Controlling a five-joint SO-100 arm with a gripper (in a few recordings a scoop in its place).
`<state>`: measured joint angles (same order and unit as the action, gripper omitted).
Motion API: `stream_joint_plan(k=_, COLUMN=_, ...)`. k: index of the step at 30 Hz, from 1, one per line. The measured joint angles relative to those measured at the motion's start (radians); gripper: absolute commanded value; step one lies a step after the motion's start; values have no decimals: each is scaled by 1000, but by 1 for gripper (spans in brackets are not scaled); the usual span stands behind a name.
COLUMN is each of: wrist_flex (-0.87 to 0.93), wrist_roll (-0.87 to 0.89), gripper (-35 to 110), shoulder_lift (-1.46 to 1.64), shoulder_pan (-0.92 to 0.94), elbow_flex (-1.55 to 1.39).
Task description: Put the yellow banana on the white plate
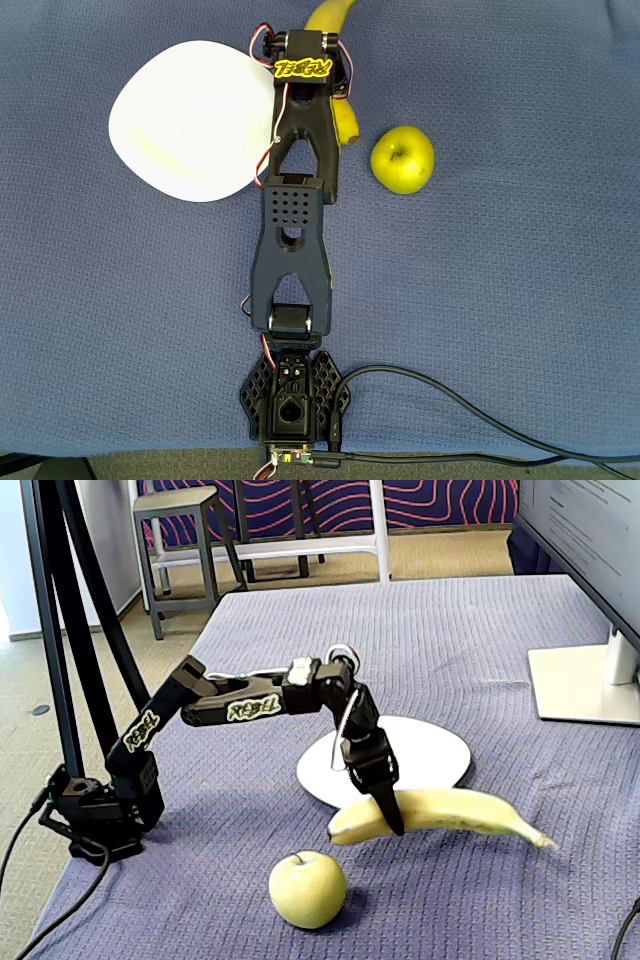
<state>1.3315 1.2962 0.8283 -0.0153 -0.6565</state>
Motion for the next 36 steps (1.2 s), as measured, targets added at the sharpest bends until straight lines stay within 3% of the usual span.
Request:
stream_joint_plan(k=7, wrist_flex=80, wrist_roll=-8, gripper=0, shoulder_lift=81, shoulder_pan=-29, elbow_flex=20)
stream_joint_plan(k=36, wrist_flex=342, wrist_roll=32, gripper=0, shoulder_lift=112, shoulder_pan=-448, elbow_flex=86)
